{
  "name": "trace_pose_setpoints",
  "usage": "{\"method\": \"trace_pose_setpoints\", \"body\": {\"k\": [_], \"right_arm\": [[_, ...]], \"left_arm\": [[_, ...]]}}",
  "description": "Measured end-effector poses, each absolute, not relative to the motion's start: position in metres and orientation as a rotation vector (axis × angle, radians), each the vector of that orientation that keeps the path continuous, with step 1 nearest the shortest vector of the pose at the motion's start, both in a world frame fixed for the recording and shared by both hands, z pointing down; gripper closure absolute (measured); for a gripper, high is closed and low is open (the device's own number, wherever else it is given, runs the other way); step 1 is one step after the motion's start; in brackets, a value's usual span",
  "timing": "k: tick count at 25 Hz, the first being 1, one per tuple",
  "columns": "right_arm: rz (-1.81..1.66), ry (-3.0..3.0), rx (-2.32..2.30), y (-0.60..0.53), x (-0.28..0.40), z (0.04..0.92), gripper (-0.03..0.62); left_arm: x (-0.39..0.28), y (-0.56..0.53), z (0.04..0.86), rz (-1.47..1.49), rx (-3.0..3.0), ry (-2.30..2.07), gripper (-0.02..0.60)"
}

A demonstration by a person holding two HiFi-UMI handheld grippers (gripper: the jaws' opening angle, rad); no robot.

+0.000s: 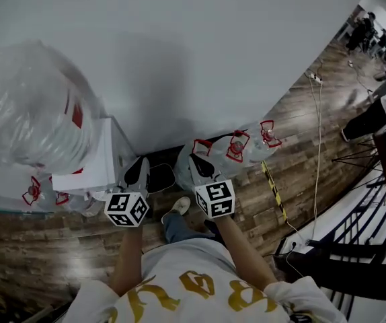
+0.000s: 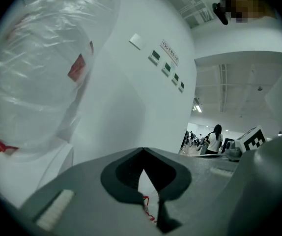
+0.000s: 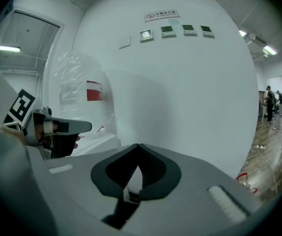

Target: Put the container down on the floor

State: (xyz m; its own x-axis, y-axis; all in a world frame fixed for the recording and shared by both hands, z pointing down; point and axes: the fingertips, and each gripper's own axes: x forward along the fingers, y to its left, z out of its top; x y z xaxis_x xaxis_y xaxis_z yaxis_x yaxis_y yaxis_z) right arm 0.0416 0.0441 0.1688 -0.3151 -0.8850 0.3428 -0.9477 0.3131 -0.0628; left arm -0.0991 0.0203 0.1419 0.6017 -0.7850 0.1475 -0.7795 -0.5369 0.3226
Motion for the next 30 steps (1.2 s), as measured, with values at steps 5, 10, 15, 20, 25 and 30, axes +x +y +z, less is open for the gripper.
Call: {"method": "trace_pose_setpoints", "body": {"k": [5, 10, 15, 20, 25, 30], "right_arm": [[0.369, -2.323, 1.72, 0.046, 0.046, 0.16, 0.568], [0.38, -2.321, 1.72, 0.049, 0.04, 0.167, 0.569], [0.399, -2.311, 1.72, 0.047, 0.041, 0.172, 0.569], [0.428, -2.301, 1.72, 0.045, 0.04, 0.179, 0.569], [0.446, -2.285, 1.712, 0.044, 0.039, 0.185, 0.569], [0.457, -2.278, 1.722, 0.043, 0.042, 0.188, 0.569]], "left_arm": [[-0.103, 0.01, 0.137, 0.013, 2.461, -1.293, 0.581], [-0.111, 0.007, 0.143, 0.037, 2.417, -1.332, 0.581], [-0.116, 0.007, 0.15, 0.094, 2.407, -1.365, 0.581], [-0.123, 0.006, 0.156, 0.1, 2.382, -1.371, 0.581], [-0.129, 0.003, 0.158, 0.095, 2.364, -1.394, 0.581], [-0.132, 0.002, 0.16, 0.092, 2.355, -1.399, 0.581]]}}
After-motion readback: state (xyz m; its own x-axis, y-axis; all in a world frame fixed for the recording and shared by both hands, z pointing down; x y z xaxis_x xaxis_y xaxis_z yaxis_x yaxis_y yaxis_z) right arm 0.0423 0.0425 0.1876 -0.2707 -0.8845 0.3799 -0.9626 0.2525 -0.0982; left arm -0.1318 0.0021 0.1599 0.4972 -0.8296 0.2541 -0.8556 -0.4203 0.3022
